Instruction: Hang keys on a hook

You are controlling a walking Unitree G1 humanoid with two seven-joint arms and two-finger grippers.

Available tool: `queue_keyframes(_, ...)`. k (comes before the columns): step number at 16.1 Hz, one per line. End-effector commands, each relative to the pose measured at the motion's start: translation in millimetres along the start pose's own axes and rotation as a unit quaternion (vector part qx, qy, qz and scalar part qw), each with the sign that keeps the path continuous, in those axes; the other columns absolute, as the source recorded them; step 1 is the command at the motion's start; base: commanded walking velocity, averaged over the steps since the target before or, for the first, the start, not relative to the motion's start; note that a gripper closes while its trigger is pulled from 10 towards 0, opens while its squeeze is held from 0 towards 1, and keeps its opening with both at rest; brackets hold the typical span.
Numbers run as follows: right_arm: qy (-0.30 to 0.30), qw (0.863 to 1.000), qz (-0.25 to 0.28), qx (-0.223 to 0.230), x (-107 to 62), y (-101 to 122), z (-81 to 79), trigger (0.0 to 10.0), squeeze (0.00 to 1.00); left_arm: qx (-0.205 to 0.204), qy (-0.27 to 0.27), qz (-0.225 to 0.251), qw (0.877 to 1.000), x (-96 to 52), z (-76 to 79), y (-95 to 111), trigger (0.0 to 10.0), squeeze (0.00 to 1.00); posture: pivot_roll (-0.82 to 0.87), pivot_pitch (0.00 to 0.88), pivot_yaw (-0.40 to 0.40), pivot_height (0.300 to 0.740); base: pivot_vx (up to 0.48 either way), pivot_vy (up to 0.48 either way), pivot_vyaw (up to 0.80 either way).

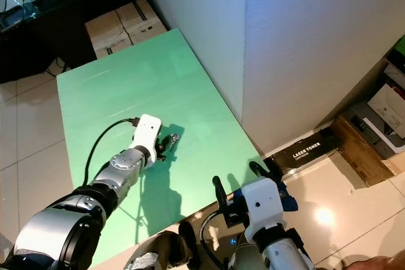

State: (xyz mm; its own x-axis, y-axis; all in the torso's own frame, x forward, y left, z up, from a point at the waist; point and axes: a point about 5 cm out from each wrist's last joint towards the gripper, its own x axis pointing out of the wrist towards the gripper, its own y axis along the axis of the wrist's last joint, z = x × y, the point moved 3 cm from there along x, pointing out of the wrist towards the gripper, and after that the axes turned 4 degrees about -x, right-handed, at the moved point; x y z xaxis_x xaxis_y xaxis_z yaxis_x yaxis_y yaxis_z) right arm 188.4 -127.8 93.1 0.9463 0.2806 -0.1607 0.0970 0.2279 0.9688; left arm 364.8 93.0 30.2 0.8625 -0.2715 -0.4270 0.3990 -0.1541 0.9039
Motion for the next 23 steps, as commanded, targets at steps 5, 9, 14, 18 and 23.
queue_keyframes(5,0.010,1.000,-0.010,0.004,-19.3,4,-9.9,10.0,0.00,-0.012,-0.002,-0.033,0.999,-3.3,7.6,-22,10.0,0.00,-0.43,0.282,0.215,0.740,0.000,0.000,0.00)
queue_keyframes(9,0.004,1.000,-0.001,0.002,-25.7,15,-2.5,10.0,0.00,-0.005,0.009,-0.047,0.999,-5.8,6.5,-32,10.0,0.00,-0.46,0.295,0.205,0.740,0.000,0.000,0.00)
queue_keyframes(14,0.036,0.999,-0.003,-0.003,-33.7,21,-12.2,10.0,0.00,-0.017,0.019,-0.038,0.999,-3.6,5.3,-24,10.0,0.00,-0.47,0.299,0.198,0.740,0.000,0.000,0.00)
queue_keyframes(18,0.037,0.999,-0.014,0.000,-38.8,17,-13.2,10.0,0.00,-0.026,0.040,-0.023,0.999,-2.3,-6.7,-13,10.0,0.00,-0.47,0.302,0.201,0.740,0.000,0.000,0.00)
queue_keyframes(23,0.038,0.999,-0.023,0.005,-44.3,16,-15.2,10.0,0.00,-0.013,0.044,-0.033,0.998,-3.1,-8.3,-17,10.0,0.00,-0.49,0.320,0.201,0.740,0.000,0.000,0.00)
